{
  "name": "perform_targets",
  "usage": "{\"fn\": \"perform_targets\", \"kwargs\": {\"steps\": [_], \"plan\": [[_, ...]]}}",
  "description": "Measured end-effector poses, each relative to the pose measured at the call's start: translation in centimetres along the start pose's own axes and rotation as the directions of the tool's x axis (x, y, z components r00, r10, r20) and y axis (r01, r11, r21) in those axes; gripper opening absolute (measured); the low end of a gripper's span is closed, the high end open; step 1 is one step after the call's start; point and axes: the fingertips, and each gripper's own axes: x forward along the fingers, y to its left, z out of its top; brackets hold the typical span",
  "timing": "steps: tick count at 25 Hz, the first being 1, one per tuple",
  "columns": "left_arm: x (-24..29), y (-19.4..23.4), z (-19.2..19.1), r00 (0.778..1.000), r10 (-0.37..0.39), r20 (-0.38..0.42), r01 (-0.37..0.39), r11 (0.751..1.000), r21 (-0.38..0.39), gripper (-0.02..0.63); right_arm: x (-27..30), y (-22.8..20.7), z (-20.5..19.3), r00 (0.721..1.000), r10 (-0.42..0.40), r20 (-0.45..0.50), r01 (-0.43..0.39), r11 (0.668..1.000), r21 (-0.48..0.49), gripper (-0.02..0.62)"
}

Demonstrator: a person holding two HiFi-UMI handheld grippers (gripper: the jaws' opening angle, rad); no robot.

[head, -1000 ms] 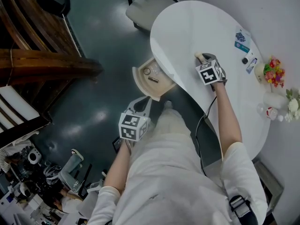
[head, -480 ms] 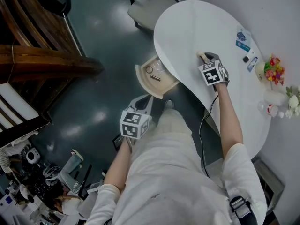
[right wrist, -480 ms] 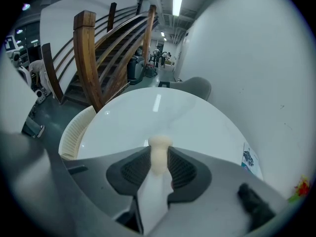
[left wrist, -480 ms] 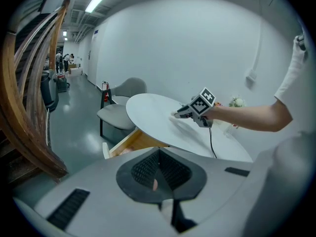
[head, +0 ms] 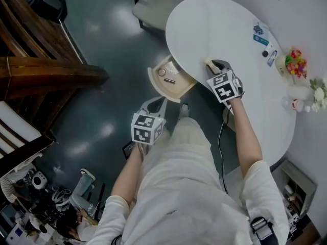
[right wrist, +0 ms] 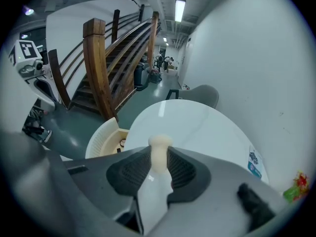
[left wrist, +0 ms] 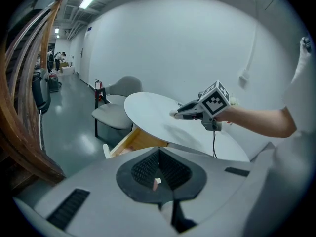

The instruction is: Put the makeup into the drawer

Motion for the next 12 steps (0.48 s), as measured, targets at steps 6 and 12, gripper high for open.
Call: {"fn": "perform_targets", "kwargs": {"steps": [6,12], "plan": [[-0.3,1.6,-0.5,0.998,-0.056,-0.034,0.057,0.998,0.028,0.009,-0.7,5.4,0.6,1.0,0.018,-0.019,-0.018,1.0,0.017,0.103],[0.3,3.5,-0.7,0.993,-0.093,-0.067,0.097,0.994,0.058,0.009,-0.7,9.6,1.3,0.999,0.031,-0.021,-0.029,0.998,0.062,0.103]]}}
